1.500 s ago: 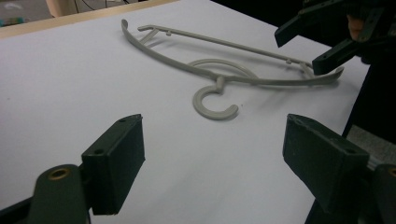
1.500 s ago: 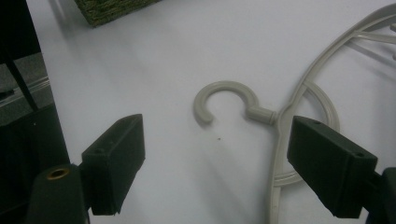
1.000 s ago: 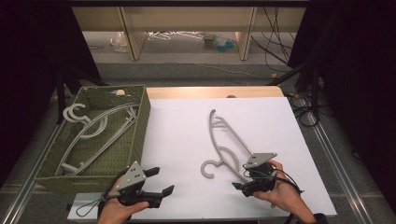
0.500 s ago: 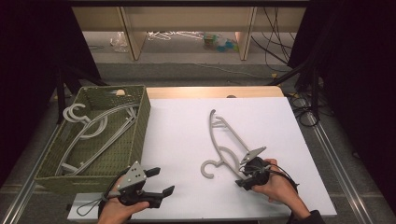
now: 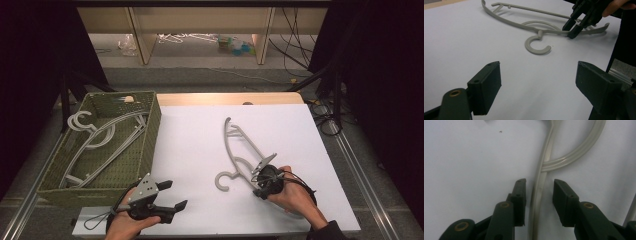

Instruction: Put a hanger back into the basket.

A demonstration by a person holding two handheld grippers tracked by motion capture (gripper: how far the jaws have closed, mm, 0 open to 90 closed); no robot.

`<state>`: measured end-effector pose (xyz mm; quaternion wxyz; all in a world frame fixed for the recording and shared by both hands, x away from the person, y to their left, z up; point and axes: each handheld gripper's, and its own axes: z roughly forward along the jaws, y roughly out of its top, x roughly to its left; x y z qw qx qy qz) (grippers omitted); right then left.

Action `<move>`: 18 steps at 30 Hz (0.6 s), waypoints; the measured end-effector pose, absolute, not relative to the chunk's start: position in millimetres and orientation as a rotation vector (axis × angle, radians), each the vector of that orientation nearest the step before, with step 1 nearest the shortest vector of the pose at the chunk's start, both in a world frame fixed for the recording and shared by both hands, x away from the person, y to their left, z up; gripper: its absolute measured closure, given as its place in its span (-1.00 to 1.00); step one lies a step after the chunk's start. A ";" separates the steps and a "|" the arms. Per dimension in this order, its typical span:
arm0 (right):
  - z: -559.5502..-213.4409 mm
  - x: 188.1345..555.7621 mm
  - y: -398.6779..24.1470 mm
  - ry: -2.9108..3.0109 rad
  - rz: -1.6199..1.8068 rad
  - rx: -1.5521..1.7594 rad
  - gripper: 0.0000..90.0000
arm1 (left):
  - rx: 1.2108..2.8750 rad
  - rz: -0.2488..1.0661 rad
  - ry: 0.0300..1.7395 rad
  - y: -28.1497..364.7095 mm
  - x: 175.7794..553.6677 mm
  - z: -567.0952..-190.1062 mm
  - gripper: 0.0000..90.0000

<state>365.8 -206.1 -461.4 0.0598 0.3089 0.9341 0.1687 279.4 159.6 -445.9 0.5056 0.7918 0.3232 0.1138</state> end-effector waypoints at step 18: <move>-459.9 370.8 -205.5 2.847 0.490 0.906 0.75 | 1.939 0.303 0.769 161.0 280.1 -447.3 -0.53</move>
